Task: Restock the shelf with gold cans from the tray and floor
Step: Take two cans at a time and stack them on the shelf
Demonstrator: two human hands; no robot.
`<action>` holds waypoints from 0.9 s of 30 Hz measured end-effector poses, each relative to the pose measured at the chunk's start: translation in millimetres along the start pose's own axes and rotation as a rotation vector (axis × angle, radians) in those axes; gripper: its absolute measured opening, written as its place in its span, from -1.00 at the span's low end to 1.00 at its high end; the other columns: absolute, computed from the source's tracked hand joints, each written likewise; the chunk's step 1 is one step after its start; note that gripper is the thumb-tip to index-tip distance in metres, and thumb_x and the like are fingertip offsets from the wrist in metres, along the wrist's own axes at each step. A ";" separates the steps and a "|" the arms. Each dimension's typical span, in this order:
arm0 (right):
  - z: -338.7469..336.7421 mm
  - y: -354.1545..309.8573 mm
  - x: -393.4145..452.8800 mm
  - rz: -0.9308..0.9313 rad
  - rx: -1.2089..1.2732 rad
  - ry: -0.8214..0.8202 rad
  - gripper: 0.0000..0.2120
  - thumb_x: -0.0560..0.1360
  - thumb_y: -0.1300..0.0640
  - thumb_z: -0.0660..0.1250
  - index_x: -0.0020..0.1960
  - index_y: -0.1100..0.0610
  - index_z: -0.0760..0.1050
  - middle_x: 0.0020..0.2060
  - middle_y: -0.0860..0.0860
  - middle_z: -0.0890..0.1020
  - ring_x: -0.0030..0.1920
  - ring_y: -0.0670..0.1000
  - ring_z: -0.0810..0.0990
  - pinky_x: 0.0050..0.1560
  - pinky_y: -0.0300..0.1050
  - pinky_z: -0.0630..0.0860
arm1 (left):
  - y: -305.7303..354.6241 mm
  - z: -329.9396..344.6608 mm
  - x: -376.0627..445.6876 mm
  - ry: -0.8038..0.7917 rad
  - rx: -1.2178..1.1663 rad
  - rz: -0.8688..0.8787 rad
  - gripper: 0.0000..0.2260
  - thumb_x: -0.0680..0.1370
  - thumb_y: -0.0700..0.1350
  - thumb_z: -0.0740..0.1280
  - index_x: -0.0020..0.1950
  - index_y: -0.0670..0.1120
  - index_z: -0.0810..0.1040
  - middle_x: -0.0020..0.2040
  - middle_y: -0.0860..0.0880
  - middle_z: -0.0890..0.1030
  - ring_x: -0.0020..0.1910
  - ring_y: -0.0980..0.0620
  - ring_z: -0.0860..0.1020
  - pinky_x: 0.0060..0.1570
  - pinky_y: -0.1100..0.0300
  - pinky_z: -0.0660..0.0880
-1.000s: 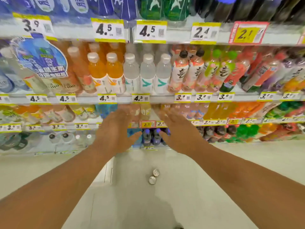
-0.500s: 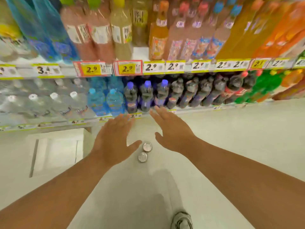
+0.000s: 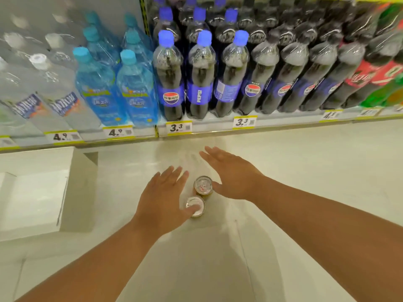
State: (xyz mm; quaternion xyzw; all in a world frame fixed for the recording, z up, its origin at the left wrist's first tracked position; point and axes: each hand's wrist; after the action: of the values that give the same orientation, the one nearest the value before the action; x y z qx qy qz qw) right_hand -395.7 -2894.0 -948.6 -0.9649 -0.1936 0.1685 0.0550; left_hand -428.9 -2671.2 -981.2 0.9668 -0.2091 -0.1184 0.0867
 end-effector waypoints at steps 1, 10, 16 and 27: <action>7.9 3.1 2.8 -0.010 -0.001 -0.015 -0.21 0.56 -0.08 0.24 0.62 -0.03 -0.15 0.60 -0.04 -0.11 0.59 -0.02 -0.07 0.53 -0.08 0.06 | 0.7 10.6 1.9 -0.007 -0.007 0.001 -0.16 0.46 0.48 0.09 0.62 0.08 -0.02 0.63 0.08 -0.04 0.60 0.07 -0.11 0.56 0.03 -0.09; 39.9 5.0 18.9 -0.054 0.046 -0.176 -0.10 0.49 -0.02 0.38 0.62 -0.04 -0.12 0.60 -0.07 -0.05 0.57 -0.05 0.04 0.46 -0.11 0.20 | 9.5 72.2 -2.4 -0.002 -0.121 -0.051 -0.05 0.33 0.52 0.14 0.58 0.00 0.22 0.57 0.03 0.25 0.57 0.02 0.14 0.51 0.04 0.03; 68.4 9.4 27.1 -0.009 0.140 -0.243 -0.08 0.46 0.12 0.43 0.61 -0.06 -0.09 0.60 -0.09 0.02 0.53 0.00 0.19 0.36 -0.01 0.39 | 16.9 95.3 5.6 -0.038 -0.306 -0.132 -0.11 0.37 0.32 0.41 0.57 0.01 0.17 0.53 0.05 0.30 0.54 0.03 0.20 0.49 0.14 0.13; 81.9 8.3 39.6 0.133 0.523 -0.053 -0.47 0.29 0.02 0.59 0.16 -0.11 0.43 -0.02 -0.16 0.59 -0.03 -0.09 0.57 -0.02 -0.15 0.54 | 1.1 86.5 10.8 -0.042 -0.618 -0.236 -0.40 0.36 0.09 0.50 0.25 0.18 0.22 0.05 0.18 0.53 -0.04 0.11 0.55 -0.08 0.17 0.54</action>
State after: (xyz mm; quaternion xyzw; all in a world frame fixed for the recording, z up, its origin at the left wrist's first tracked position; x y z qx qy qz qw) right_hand -386.7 -2882.7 -1038.8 -0.9239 -0.0809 0.2411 0.2859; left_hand -442.7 -2687.0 -1065.8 0.9096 -0.0518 -0.2053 0.3574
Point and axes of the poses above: each hand's wrist, its own x-axis towards the middle knuckle, its own z-axis out of the palm, y = z × x
